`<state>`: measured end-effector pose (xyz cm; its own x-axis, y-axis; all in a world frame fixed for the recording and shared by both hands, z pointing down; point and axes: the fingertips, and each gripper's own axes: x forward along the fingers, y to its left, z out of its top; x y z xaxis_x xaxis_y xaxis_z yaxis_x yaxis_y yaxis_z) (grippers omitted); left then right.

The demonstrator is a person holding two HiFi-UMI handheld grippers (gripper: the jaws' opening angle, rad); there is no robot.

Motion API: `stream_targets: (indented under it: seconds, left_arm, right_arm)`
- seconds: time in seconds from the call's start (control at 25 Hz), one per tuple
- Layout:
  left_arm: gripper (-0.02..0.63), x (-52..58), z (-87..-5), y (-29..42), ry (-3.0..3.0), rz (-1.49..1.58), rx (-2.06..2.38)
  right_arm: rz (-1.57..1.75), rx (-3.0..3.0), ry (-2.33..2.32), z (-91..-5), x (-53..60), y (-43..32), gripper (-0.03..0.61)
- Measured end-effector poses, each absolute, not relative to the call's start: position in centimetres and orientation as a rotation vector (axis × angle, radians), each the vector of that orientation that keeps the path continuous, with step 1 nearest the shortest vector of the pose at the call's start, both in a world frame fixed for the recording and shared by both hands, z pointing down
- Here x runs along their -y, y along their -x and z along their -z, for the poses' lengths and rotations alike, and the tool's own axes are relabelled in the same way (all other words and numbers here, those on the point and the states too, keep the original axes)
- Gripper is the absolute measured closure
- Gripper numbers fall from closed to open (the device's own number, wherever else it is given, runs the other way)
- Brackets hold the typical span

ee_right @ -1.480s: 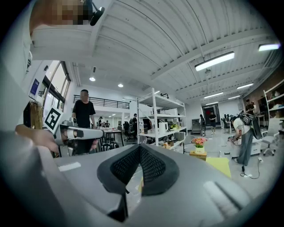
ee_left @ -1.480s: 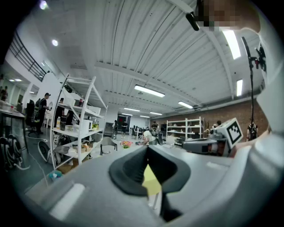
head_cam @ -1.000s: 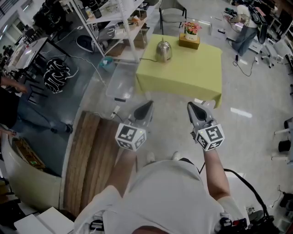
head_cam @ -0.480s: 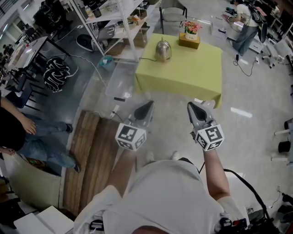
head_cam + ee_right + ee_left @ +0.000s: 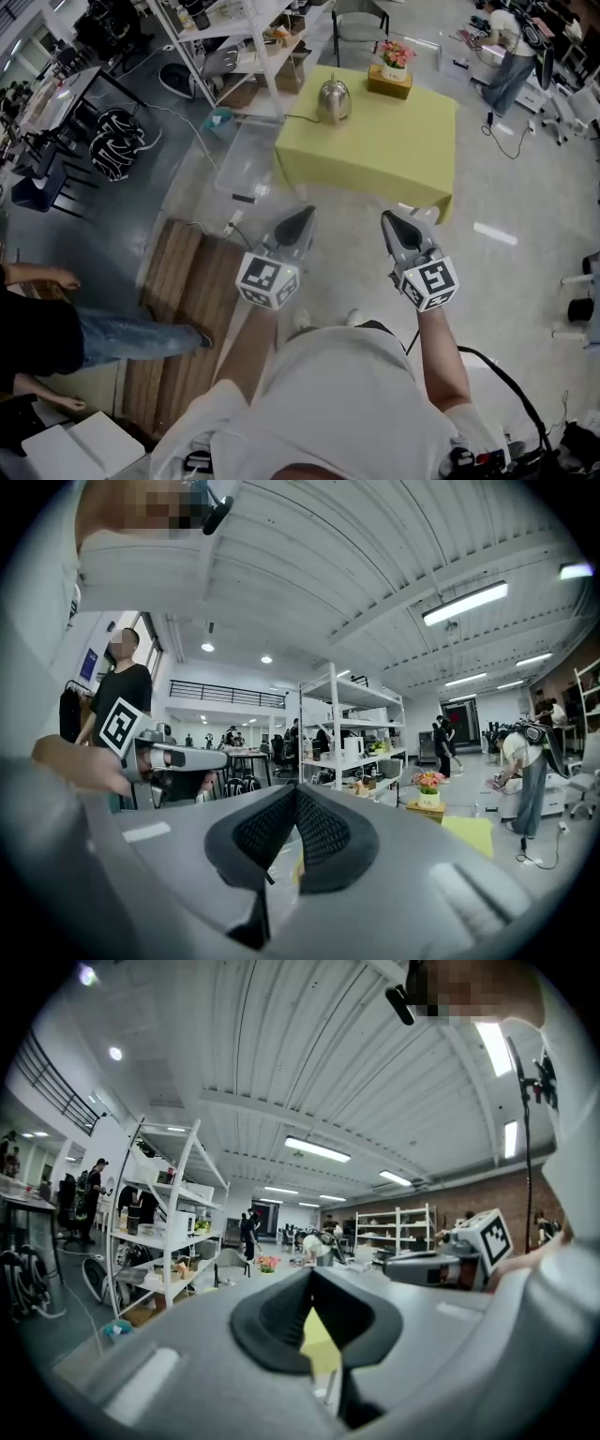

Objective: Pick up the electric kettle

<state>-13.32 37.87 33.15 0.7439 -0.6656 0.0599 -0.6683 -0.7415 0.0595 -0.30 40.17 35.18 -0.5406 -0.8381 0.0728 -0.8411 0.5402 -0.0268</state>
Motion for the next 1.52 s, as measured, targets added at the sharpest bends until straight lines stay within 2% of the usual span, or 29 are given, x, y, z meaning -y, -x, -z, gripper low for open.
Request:
stream_targets:
  seconds: [0.64, 1.0, 1.52]
  left_arm:
    - [0.611, -37.5, -34.5, 8.4, -2.806, -0.045, 1.201]
    - [0.611, -33.2, -35.4, 10.0, -2.797, -0.063, 1.194]
    - [0.609, -21.0, -35.6, 13.0, -2.859, -0.075, 1.072]
  right_arm:
    - [-0.13, 2.763, -1.355, -37.0, -39.1, -5.5, 0.573]
    - [-0.15, 2.769, -1.346, -37.8, -35.1, -3.8, 0.557]
    - [-0.157, 2.731, -1.444, -37.9, -24.1, 0.1, 0.549]
